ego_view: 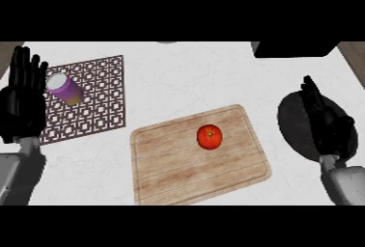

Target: Pick the tomato from the cutting board and place it in the pan

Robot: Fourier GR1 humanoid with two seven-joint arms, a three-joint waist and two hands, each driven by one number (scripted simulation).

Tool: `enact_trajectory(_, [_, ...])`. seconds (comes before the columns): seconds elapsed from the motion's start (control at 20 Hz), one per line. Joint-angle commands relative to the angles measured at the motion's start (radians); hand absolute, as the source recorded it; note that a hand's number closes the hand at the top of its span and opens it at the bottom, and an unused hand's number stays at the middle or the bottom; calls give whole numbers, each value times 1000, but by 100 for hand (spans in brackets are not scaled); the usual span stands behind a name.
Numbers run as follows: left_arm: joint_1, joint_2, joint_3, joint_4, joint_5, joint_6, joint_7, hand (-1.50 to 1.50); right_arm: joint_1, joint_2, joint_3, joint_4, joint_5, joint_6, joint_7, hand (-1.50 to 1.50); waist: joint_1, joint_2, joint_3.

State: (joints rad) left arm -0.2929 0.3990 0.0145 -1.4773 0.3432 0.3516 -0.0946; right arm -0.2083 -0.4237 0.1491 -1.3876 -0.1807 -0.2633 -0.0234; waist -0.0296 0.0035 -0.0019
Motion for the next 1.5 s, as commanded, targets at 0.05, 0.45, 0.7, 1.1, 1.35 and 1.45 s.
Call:
enact_trajectory(0.05, [0,-17,-61,10,-14,-29,62,0,-108,64,20,-52,-74,104,-18,150,38,-4,3])
enact_trajectory(0.45, [95,-39,-150,20,-1,-81,186,0,-149,-58,71,-156,93,170,-161,150,22,-9,2])
enact_trajectory(0.7, [92,19,-114,-90,8,-88,292,0,45,-183,24,-232,129,230,-176,-150,21,-8,2])
enact_trajectory(1.1, [145,-12,-127,-129,-28,-101,274,0,-159,-289,15,-300,184,408,-32,-150,38,-5,1])
enact_trajectory(1.35, [116,-45,-141,-63,-39,-103,247,0,-322,-304,186,-319,347,478,182,-150,52,-2,-1])
enact_trajectory(1.45, [70,-42,-133,-71,-48,-86,287,0,-326,-258,254,-299,421,483,207,-150,45,-2,0])
